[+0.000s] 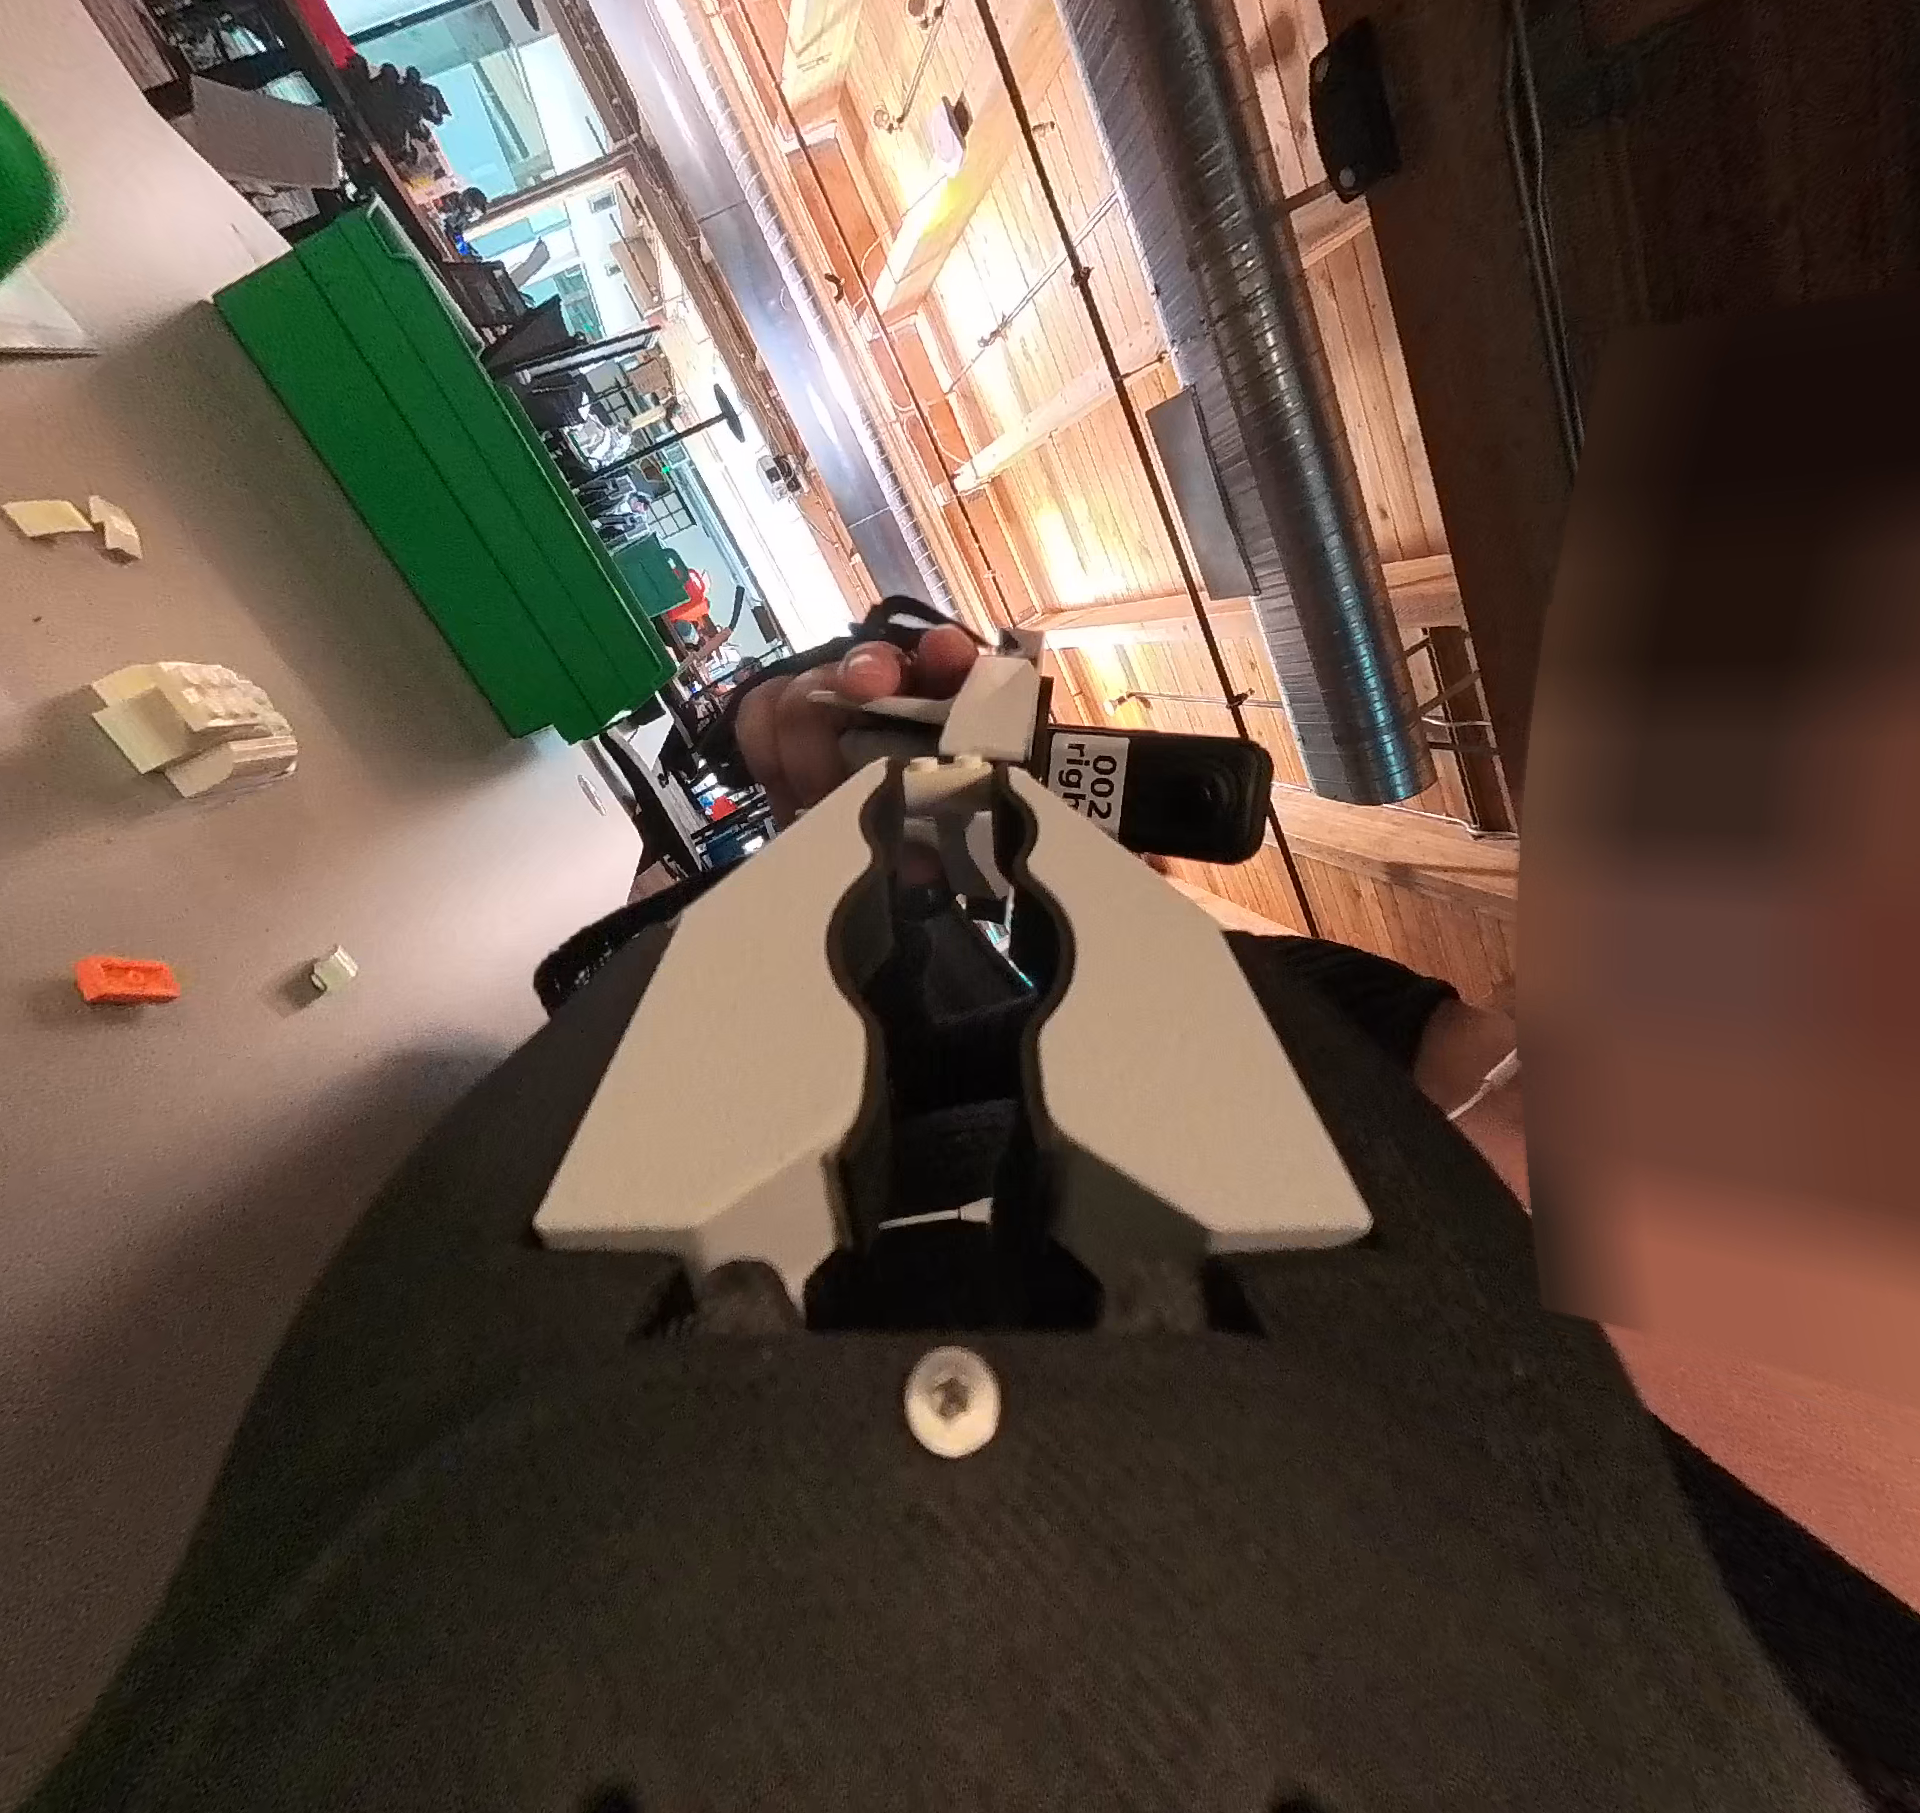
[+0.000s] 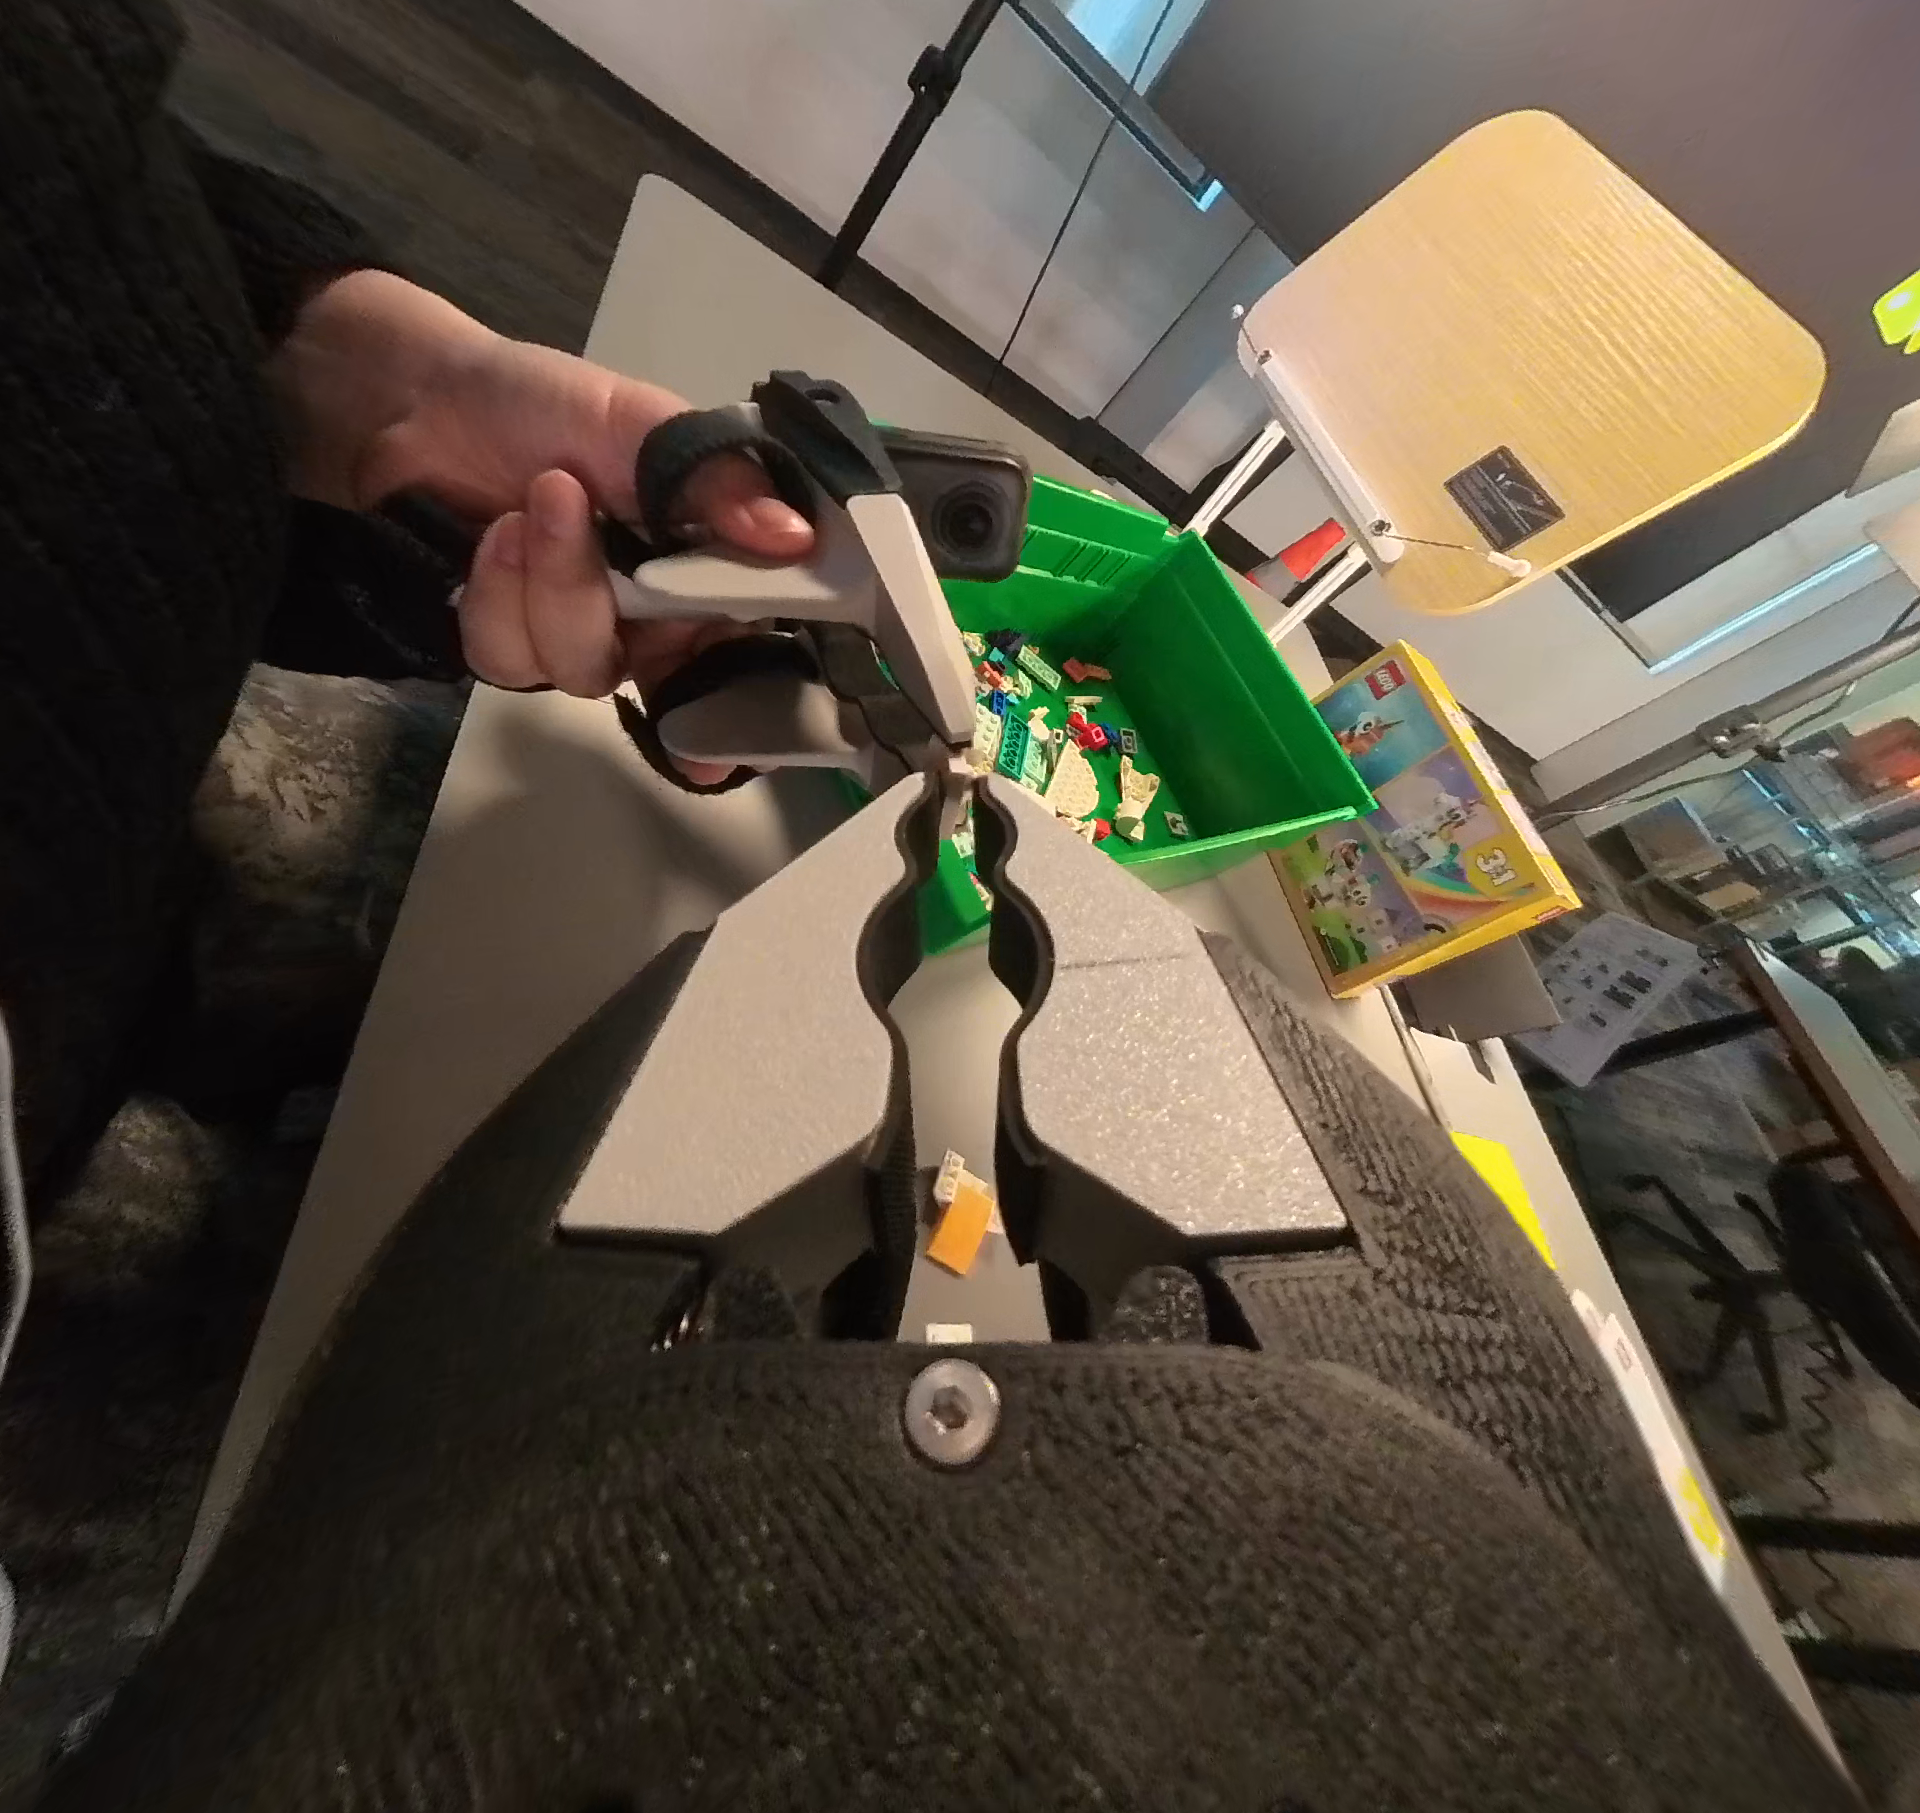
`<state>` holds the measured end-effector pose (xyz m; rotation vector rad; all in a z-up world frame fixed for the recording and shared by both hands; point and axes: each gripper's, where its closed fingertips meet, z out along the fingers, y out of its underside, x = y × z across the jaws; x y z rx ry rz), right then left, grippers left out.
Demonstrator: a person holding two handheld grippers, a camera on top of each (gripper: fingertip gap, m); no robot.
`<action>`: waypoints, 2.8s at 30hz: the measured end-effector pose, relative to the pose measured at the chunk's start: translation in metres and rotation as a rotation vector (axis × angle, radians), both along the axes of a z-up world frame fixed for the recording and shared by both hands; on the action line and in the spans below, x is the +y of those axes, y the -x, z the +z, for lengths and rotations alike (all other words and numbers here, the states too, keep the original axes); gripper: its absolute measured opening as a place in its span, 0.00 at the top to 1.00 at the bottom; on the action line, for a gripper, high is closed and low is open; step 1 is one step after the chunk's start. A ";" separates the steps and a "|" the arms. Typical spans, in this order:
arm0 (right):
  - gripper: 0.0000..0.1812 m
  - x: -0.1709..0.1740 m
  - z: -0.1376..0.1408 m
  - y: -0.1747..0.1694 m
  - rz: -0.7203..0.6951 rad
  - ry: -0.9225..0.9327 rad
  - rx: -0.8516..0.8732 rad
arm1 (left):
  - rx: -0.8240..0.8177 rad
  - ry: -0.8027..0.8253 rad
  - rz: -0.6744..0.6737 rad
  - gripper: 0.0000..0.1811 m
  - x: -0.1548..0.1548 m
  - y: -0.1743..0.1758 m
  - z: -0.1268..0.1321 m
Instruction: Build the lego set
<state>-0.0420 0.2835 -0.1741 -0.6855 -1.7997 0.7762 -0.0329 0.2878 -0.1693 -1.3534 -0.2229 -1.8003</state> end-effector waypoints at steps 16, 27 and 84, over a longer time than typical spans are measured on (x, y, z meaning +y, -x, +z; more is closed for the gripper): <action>0.98 -0.004 -0.003 -0.003 0.027 -0.057 0.009 | -0.001 -0.011 -0.026 0.91 -0.003 -0.003 -0.003; 0.98 -0.008 -0.003 -0.007 0.049 -0.111 0.028 | 0.011 -0.024 -0.043 0.92 -0.006 -0.006 -0.003; 0.98 0.012 -0.070 0.001 -0.003 1.405 -0.579 | 1.716 -0.895 0.486 0.91 0.012 0.000 -0.078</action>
